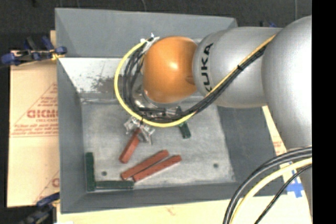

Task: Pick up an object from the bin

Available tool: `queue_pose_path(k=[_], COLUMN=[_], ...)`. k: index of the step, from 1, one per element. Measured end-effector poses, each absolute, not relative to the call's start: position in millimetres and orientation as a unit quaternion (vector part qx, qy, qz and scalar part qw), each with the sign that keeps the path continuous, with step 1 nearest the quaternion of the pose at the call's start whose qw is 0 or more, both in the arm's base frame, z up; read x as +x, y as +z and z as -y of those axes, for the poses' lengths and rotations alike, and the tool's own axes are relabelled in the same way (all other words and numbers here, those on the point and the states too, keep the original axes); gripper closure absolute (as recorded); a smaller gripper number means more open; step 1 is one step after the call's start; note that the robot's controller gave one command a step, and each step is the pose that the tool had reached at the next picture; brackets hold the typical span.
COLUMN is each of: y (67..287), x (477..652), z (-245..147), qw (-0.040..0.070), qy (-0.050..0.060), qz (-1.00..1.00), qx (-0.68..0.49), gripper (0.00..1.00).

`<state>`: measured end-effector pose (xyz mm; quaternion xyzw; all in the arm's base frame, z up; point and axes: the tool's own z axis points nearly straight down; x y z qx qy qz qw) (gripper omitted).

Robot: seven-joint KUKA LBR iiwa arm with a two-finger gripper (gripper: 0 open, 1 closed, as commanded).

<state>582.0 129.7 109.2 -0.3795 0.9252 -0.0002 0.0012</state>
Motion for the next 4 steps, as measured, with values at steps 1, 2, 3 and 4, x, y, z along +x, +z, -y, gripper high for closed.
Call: queue_pose_path(k=[1, 2, 3, 4], y=[124, 142, 153, 162], x=[581.5, 582.6, 583.4, 583.3], z=[-129, -129, -129, -129], qw=[-0.001, 0.001, 0.003, 0.003], qy=[0.0, 0.0, -0.001, -0.001], qz=[-0.925, -0.925, -0.926, -0.926], qx=[-0.379, -0.379, -0.379, -0.379], gripper=[1.0, 1.0, 1.0, 1.0])
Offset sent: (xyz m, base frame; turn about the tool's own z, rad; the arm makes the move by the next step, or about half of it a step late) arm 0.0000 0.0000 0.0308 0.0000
